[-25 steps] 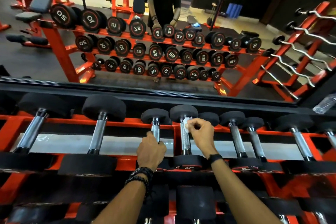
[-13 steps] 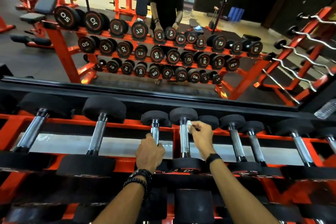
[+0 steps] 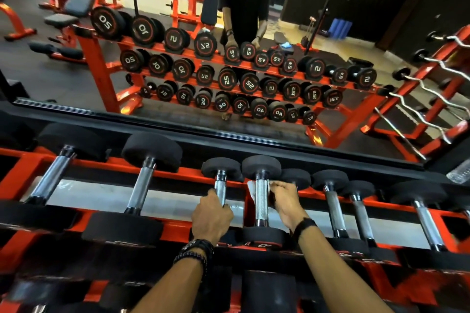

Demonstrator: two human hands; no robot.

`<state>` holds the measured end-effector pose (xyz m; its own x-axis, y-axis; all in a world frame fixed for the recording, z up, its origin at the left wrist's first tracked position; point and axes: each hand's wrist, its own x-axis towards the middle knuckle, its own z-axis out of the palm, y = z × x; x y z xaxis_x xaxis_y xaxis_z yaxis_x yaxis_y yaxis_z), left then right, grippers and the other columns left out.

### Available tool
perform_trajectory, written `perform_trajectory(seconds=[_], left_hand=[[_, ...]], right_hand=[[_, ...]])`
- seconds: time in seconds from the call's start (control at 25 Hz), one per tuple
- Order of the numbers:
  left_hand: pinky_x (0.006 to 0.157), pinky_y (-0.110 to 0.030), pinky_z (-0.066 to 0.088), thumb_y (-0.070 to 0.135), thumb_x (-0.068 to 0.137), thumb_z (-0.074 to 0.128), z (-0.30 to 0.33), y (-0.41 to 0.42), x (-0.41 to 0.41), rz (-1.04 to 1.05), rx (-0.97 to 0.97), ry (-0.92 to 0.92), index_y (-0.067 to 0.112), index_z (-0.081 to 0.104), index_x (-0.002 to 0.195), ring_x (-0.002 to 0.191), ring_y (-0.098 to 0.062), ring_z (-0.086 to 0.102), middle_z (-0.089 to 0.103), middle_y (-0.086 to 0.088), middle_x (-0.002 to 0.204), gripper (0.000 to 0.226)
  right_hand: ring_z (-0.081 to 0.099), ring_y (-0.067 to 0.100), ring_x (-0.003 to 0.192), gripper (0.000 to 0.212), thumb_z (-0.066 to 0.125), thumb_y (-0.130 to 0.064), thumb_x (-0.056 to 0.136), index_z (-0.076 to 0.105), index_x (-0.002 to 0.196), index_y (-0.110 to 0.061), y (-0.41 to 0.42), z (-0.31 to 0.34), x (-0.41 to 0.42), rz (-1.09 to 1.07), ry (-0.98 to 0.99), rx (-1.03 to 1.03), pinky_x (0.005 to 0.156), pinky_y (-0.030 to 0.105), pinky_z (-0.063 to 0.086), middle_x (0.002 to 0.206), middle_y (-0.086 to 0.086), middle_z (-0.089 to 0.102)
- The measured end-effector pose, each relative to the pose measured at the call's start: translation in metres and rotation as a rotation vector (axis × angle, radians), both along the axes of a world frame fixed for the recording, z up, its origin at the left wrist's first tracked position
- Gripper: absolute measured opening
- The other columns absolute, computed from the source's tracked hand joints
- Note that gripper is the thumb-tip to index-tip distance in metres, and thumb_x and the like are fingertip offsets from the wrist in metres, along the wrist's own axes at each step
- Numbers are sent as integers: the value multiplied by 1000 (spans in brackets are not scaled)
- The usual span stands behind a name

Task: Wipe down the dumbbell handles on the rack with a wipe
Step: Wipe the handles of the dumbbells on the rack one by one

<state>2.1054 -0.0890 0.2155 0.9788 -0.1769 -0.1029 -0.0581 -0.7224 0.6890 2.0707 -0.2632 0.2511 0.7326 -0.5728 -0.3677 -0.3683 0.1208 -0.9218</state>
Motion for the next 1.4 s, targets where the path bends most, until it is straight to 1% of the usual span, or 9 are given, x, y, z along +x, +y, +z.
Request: perform_trajectory(seconds=[0.16,0.36,0.52,0.76,0.88,1.0,1.12,1.28,1.4], left_hand=[[75,-35,54,29,89,56,-2,-2,2,-14,-11,2,13,52,114,83,-22,62,60,-2,96,30],[77,-39,57,31,86,55,-1,1,1,-2,-3,4,17,52,110,82,-24,64,63,-4,94,28],[76,-41,59,33,86,55,-3,-1,1,-4,-32,0,19,53,111,81,-23,64,61,-2,93,29],[78,-40,58,31,87,57,-4,0,2,-3,-36,7,17,53,113,83,-23,64,62,-3,97,29],[77,-38,58,31,88,58,-4,-1,2,-3,-57,8,17,53,113,83,-22,65,62,-3,98,29],[79,-38,56,30,88,58,-8,-2,4,-1,-33,1,16,52,114,87,-25,64,62,-5,100,30],[80,-40,57,30,88,58,-10,-2,5,-9,-33,0,16,52,114,86,-25,64,62,-5,99,31],[79,-40,57,31,86,58,-10,0,4,5,-37,4,18,53,112,84,-25,64,63,-4,97,29],[79,-42,58,33,86,59,-11,-1,4,4,-57,-7,18,53,111,83,-23,65,63,-3,95,30]], right_hand=[[65,27,76,39,37,-28,105,66,107,-3,1,-1,-33,193,36,271,74,39,53,86,14,70],[64,25,75,36,66,-20,86,66,112,4,-1,12,15,155,-24,400,68,39,54,100,19,70],[60,20,61,28,79,-26,79,70,91,-3,12,-1,-6,239,54,370,58,33,53,81,12,68],[53,17,43,29,81,-10,76,67,97,3,14,4,29,88,34,309,44,27,48,61,8,61],[61,15,51,26,76,-6,78,64,97,8,16,1,10,213,151,79,50,25,50,66,9,68],[63,13,75,45,85,-29,70,64,102,-6,10,2,-20,392,364,-346,64,22,49,86,0,68],[62,13,86,60,89,-34,64,56,112,-17,6,10,-19,260,201,-631,70,22,50,98,-8,62],[57,10,66,24,79,-13,79,59,92,-16,6,17,-2,41,-112,-748,57,12,43,73,-5,60],[60,5,65,23,70,-6,87,61,77,-25,7,6,-24,180,-78,-731,64,24,54,73,-9,64]])
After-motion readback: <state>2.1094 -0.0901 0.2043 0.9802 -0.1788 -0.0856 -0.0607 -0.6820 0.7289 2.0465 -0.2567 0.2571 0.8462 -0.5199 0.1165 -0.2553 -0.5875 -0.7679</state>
